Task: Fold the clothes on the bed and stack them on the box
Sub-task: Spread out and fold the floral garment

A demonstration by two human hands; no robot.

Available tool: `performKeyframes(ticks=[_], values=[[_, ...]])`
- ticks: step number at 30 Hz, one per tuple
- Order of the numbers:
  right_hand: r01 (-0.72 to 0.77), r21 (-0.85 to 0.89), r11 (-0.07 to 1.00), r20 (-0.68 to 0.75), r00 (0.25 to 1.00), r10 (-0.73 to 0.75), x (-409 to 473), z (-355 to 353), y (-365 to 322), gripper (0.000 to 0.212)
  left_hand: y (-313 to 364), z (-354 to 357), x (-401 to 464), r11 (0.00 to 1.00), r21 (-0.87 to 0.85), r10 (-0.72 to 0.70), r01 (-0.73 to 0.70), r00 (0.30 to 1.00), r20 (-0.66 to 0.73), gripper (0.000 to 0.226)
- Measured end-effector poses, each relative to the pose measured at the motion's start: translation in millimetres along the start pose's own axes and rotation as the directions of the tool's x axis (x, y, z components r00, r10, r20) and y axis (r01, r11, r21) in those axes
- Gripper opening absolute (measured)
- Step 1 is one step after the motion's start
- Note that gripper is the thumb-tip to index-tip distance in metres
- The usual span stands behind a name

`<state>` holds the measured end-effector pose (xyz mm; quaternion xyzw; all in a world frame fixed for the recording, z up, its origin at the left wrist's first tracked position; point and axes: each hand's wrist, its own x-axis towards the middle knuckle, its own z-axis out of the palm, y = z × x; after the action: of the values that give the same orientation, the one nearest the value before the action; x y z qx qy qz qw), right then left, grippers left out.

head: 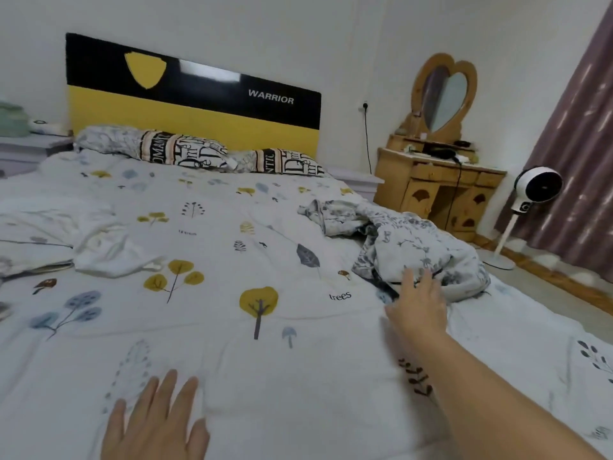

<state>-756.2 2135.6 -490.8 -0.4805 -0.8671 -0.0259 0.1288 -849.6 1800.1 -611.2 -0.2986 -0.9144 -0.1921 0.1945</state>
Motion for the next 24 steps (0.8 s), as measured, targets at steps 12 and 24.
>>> performKeyframes(ticks=[12, 24], values=[[-0.136, 0.067, 0.988, 0.047, 0.99, 0.133, 97.3, 20.7, 20.4, 0.039, -9.2, 9.1, 0.0, 0.993, 0.118, 0.032, -0.013, 0.987, -0.159, 0.051], [0.197, 0.826, 0.528, 0.296, 0.646, -0.704, -144.6, -43.1, -62.4, 0.026, -3.1, -9.4, 3.6, 0.994, -0.045, -0.096, 0.1, 0.991, 0.089, 0.048]])
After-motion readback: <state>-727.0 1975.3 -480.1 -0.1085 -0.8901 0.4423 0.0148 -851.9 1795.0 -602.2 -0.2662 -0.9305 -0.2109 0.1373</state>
